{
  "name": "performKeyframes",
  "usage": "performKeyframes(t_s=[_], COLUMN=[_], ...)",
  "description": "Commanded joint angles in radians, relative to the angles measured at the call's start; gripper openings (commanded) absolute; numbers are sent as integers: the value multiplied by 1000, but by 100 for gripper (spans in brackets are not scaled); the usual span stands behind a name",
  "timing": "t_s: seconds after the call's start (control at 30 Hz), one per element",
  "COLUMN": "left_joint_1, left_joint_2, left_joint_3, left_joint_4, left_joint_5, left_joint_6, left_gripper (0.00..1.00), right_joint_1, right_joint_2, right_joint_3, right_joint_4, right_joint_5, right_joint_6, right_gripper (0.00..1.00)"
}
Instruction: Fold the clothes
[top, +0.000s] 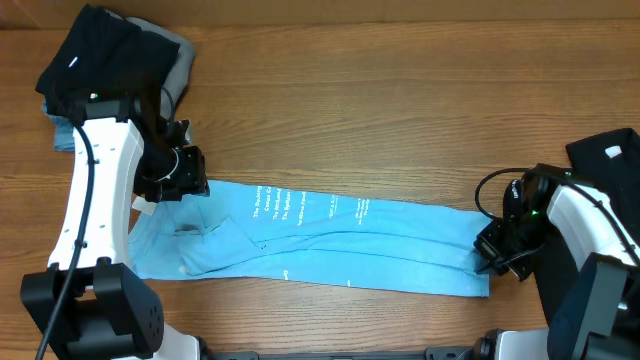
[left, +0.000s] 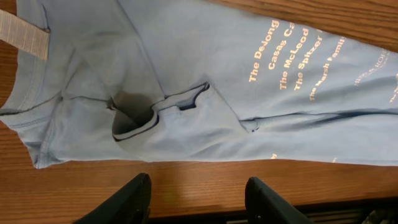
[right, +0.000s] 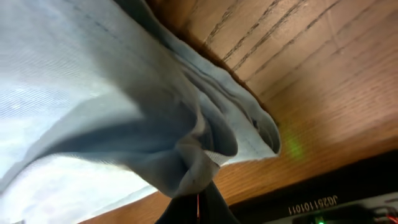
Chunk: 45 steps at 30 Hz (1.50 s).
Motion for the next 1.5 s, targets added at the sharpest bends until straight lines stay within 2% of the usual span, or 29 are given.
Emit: performKeyframes(t_s=[0.0, 0.2, 0.3, 0.47, 0.6, 0.67, 0.7, 0.8, 0.83, 0.9, 0.93, 1.03, 1.07, 1.17, 1.2, 1.33, 1.4, 1.47], left_joint_1=[3, 4, 4, 4, 2, 2, 2, 2, 2, 2, 2, 2, 2, 2, 2, 2, 4, 4], left_joint_2=[-15, -15, -15, -15, -14, -14, -14, -14, -14, -14, -14, -14, -15, -15, -15, -15, -15, -15], left_joint_3=[-18, -84, -148, -305, -403, -437, -446, -473, -480, -490, -493, -499, -499, -499, -499, -498, -498, -498], left_joint_4=[9, 43, 104, 292, 456, 510, 520, 533, 526, 503, 484, 436, 430, 424, 421, 381, 344, 316], left_joint_5=[9, -136, -147, -190, -161, -171, -174, -208, -217, -218, -217, -224, -224, -217, -211, -177, -198, -267], left_joint_6=[14, -63, -76, -117, -117, -116, -115, -109, -109, -109, -110, -119, -121, -121, -121, -120, -122, -178], left_gripper=[52, 57, 59, 59, 61, 62, 60, 43, 40, 42, 47, 47, 41, 9, 4, 4, 4, 4], right_joint_1=[-5, -3, -4, -4, -4, -4, -4, -4, -4, -4, -4, -4, -4, -4, -4, -4, -4, -4], right_joint_2=[-37, -37, -37, -37, -37, -37, -37, -37, -37, -37, -37, -37, -37, -37, -37, -37, -37, -37], right_joint_3=[34, 17, 3, -1, -1, -1, -1, -1, -1, -1, -1, -1, -1, -1, -1, -1, -1, -1], right_joint_4=[-22, -27, -7, 10, 37, 40, 42, 43, 43, 44, 44, 44, 44, 44, 44, 43, 43, 43], right_joint_5=[3, 4, 26, 39, 40, 41, 41, 41, 42, 42, 42, 42, 42, 45, 45, 45, 45, 45], right_joint_6=[10, 43, 85, 99, 99, 97, 94, 94, 92, 91, 91, 91, 91, 91, 91, 91, 91, 91], right_gripper=[4, 4, 4, 4, 4, 8, 11, 11, 11, 12, 12, 12, 12, 12, 12, 12, 12, 12])
